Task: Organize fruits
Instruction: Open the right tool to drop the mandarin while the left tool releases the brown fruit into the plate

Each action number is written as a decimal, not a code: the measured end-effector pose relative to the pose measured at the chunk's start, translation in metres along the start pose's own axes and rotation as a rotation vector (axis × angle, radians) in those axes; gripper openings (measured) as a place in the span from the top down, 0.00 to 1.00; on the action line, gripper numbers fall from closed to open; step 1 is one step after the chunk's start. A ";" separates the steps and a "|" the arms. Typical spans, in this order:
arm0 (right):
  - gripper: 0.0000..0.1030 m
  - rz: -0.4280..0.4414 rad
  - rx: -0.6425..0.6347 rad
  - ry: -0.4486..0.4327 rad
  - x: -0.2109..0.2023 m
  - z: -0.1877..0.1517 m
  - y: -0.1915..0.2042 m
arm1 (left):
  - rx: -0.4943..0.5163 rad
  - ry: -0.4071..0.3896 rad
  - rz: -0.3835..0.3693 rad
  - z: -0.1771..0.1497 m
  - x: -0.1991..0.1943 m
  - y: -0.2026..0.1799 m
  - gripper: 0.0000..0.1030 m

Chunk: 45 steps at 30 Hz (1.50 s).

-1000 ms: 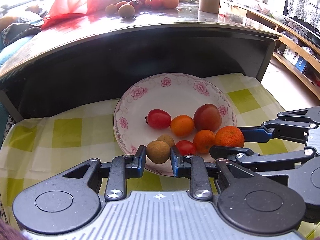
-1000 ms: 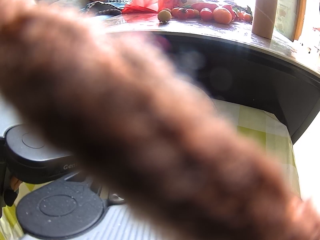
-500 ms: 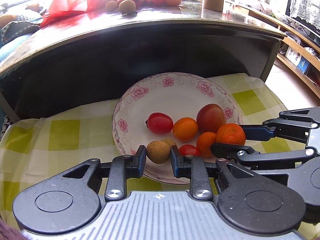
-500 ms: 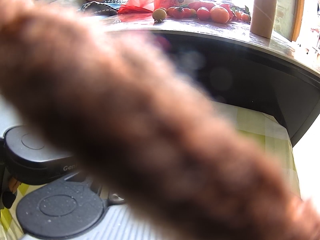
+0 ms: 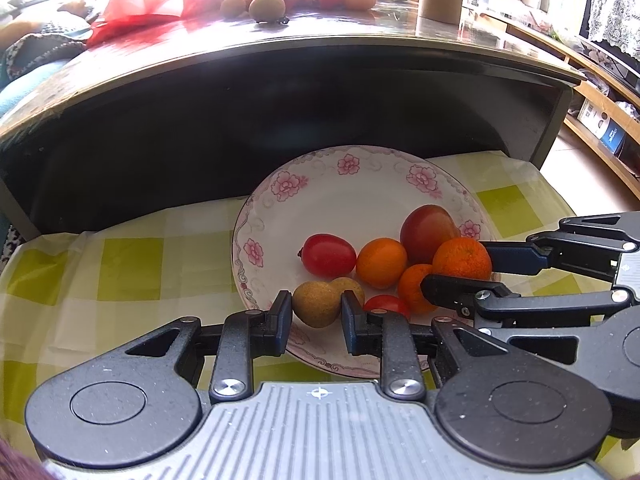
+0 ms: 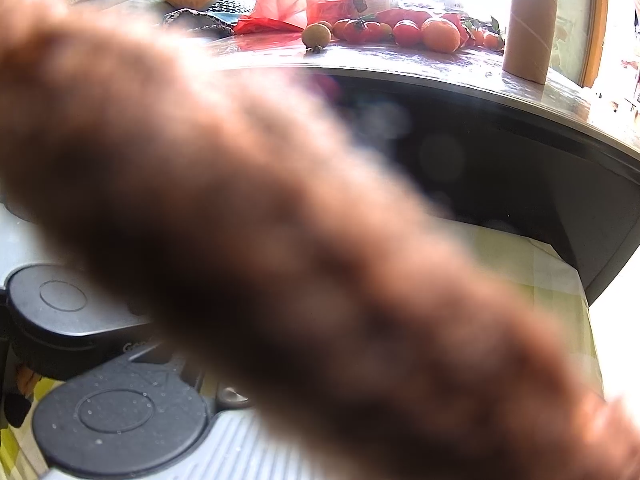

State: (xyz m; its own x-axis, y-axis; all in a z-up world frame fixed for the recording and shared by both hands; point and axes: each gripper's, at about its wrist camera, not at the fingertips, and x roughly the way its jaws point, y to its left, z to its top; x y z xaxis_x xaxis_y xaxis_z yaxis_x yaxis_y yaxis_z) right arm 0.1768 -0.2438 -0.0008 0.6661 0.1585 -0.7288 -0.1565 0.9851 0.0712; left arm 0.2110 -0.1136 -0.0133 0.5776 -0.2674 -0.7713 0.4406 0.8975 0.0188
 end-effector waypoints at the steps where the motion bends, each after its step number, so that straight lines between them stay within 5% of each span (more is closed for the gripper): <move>1: 0.66 0.000 -0.001 -0.003 0.000 0.000 0.000 | -0.001 0.000 0.001 0.000 0.000 0.000 0.69; 17: 0.65 -0.003 -0.007 -0.037 0.003 0.003 0.000 | -0.032 -0.005 -0.002 0.000 -0.004 0.007 0.61; 27: 0.65 0.001 0.054 -0.091 -0.013 0.012 -0.010 | -0.027 -0.034 0.004 -0.001 -0.021 0.005 0.40; 32: 0.65 -0.012 0.071 -0.110 -0.025 0.013 -0.014 | -0.032 -0.058 0.022 0.000 -0.032 0.004 0.37; 39: 0.65 -0.031 0.082 -0.084 -0.039 0.003 -0.013 | -0.036 -0.058 0.061 -0.009 -0.048 -0.002 0.28; 45: 0.65 -0.021 0.104 -0.062 -0.057 -0.010 -0.007 | -0.033 -0.073 0.123 -0.022 -0.064 -0.007 0.10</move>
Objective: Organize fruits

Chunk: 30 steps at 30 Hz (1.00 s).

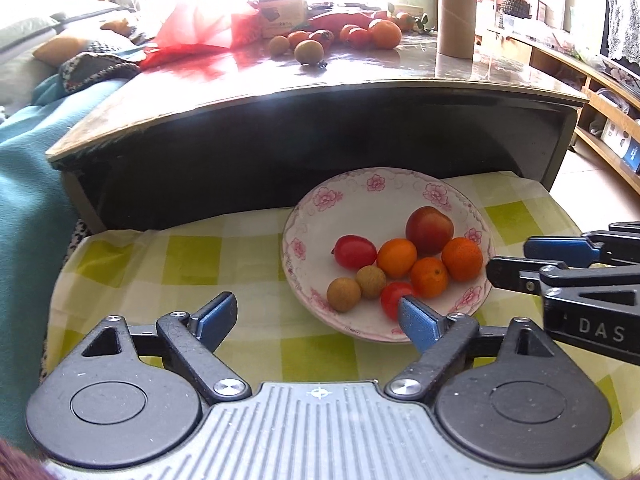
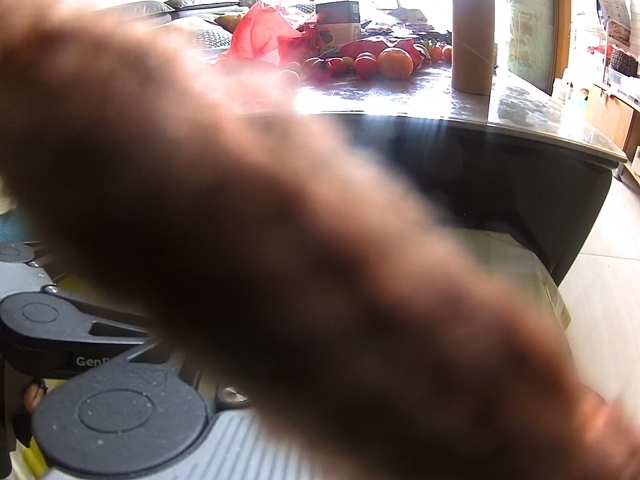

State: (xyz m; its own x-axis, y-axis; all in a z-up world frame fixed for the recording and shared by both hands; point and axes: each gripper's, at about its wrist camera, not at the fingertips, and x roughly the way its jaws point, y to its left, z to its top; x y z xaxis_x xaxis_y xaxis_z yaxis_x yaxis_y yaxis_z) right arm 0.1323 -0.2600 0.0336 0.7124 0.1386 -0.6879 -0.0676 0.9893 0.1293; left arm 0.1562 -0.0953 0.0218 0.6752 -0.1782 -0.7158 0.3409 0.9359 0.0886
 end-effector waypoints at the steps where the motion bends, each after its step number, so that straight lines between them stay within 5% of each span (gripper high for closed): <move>1: 0.65 -0.004 0.001 -0.001 -0.004 -0.002 0.001 | -0.002 0.001 0.003 -0.002 -0.002 0.000 0.07; 6: 0.65 -0.005 0.020 0.006 -0.024 -0.014 0.003 | -0.029 -0.014 0.011 -0.011 -0.019 0.002 0.00; 30: 0.64 0.002 0.080 0.046 -0.086 -0.067 0.018 | -0.080 0.027 0.034 -0.065 -0.067 -0.006 0.00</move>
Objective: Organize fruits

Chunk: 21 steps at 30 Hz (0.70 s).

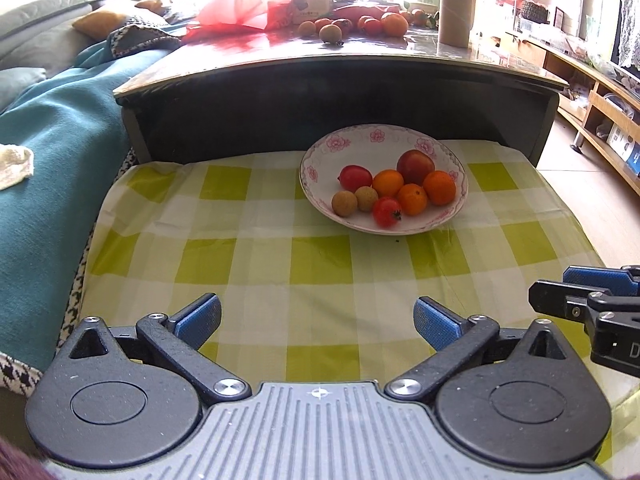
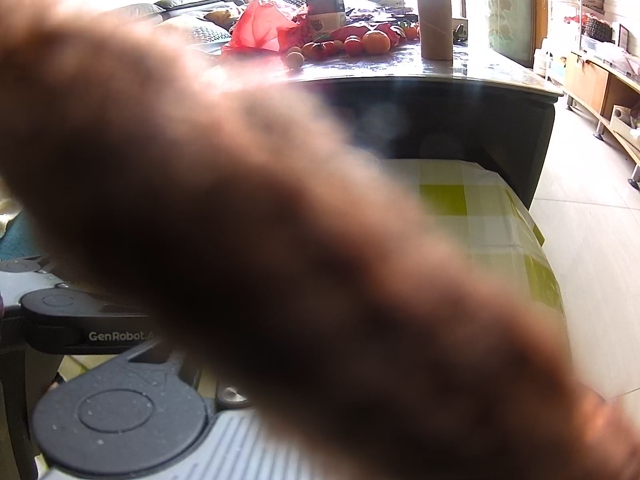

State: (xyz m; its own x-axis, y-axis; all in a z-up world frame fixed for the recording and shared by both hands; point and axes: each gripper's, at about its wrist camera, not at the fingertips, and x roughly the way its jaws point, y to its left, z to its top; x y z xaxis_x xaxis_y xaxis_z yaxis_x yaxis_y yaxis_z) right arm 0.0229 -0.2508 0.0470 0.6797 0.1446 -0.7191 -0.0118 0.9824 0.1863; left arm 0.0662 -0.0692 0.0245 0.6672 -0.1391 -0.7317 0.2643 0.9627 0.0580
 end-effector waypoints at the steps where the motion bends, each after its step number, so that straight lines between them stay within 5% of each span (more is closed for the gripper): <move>1: 0.64 0.001 0.004 0.003 -0.001 -0.002 0.000 | -0.004 0.000 -0.004 -0.001 -0.002 0.001 0.00; 21: 0.64 0.017 0.018 0.038 -0.018 -0.034 0.016 | -0.029 0.042 -0.013 -0.033 -0.022 0.002 0.00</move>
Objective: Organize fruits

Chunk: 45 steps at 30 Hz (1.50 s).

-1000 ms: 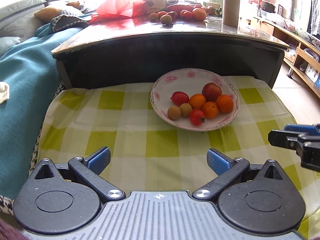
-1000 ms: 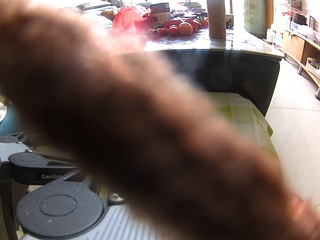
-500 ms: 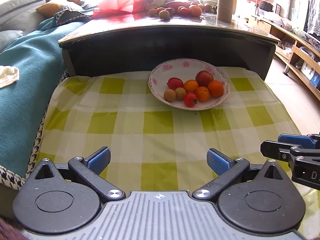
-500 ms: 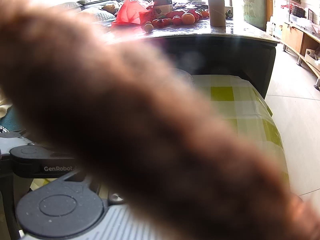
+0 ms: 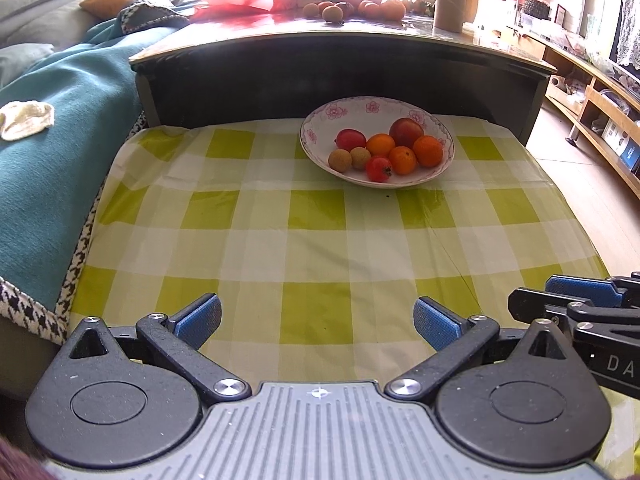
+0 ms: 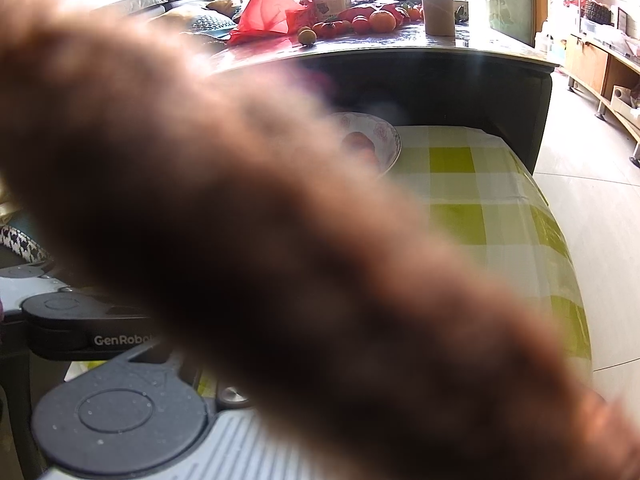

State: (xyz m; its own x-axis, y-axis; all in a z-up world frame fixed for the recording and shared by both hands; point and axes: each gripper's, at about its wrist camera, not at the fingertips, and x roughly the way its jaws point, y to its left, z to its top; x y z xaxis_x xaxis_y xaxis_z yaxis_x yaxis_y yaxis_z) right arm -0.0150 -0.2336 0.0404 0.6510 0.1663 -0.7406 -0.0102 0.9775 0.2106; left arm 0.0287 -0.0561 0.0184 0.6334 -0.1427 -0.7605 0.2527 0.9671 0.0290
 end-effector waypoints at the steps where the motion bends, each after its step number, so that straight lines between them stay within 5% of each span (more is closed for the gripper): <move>1: 0.64 0.000 0.000 0.000 -0.001 -0.001 0.001 | -0.001 0.002 0.000 -0.001 0.000 0.000 0.00; 45: 0.64 0.004 -0.015 0.038 0.009 -0.005 0.005 | 0.016 0.024 -0.005 -0.007 0.006 -0.001 0.00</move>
State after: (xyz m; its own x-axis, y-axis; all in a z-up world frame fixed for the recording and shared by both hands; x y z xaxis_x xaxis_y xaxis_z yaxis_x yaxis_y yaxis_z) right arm -0.0128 -0.2264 0.0314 0.6214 0.1749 -0.7637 -0.0240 0.9786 0.2045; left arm 0.0268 -0.0561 0.0092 0.6142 -0.1421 -0.7762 0.2676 0.9629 0.0356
